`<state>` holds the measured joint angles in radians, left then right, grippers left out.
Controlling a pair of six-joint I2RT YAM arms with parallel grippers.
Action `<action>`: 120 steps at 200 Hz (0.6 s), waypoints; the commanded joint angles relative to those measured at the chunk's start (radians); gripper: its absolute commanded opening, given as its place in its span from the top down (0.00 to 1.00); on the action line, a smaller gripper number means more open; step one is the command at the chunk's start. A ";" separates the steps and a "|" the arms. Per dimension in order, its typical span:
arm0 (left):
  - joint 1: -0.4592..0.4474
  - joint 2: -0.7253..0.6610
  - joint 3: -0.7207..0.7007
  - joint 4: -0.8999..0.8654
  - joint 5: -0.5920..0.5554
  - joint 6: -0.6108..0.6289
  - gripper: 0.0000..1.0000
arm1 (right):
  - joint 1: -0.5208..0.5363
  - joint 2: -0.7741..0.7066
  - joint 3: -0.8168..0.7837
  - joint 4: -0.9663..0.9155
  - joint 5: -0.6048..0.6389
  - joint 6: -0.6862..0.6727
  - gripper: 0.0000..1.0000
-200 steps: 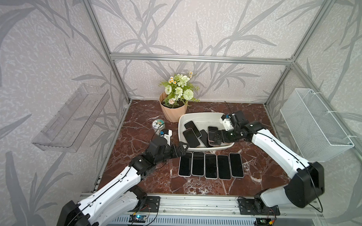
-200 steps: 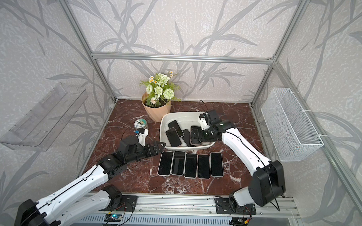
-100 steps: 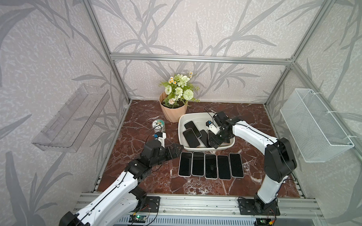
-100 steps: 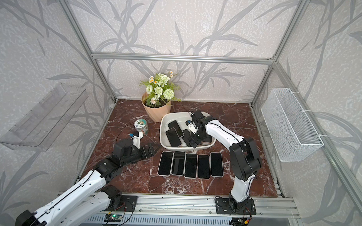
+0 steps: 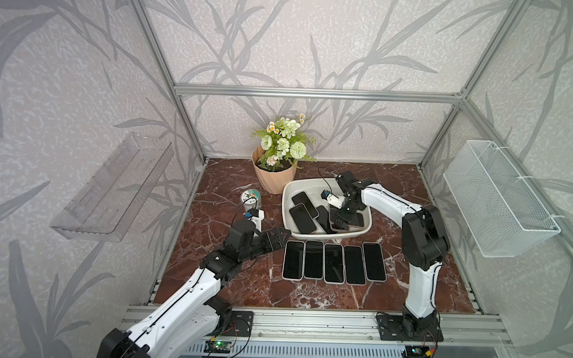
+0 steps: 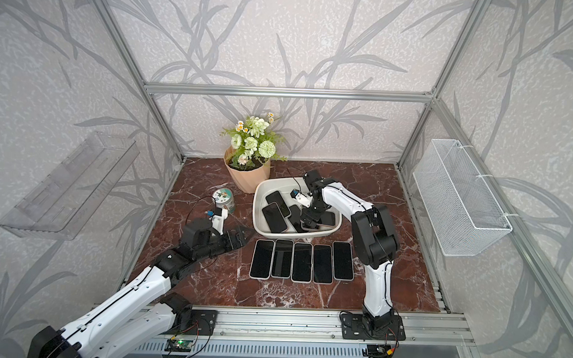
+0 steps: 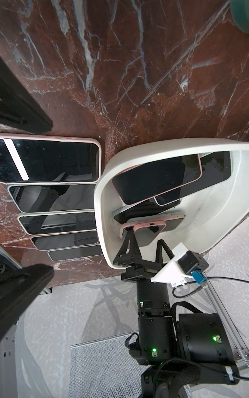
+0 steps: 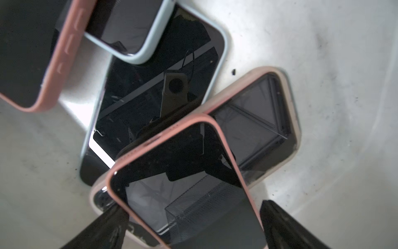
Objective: Take the phone out of the storage box
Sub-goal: Pick up the phone from the storage box.
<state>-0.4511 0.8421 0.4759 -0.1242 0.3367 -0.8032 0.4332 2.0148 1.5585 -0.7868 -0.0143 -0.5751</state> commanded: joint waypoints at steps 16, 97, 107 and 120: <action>0.015 0.044 -0.012 0.050 0.037 0.019 0.00 | -0.038 0.058 0.046 -0.020 -0.001 -0.058 0.01; 0.027 0.081 0.011 0.059 0.056 0.021 0.00 | -0.106 0.242 0.255 -0.174 -0.213 -0.042 0.01; 0.028 0.080 0.013 0.052 0.056 0.022 0.00 | -0.112 0.260 0.273 -0.181 -0.214 -0.035 0.01; 0.031 0.077 0.016 0.045 0.056 0.025 0.00 | -0.114 0.274 0.289 -0.186 -0.194 -0.025 0.01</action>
<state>-0.4305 0.9268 0.4736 -0.0788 0.3809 -0.8028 0.3286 2.2219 1.8301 -0.9112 -0.2001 -0.6216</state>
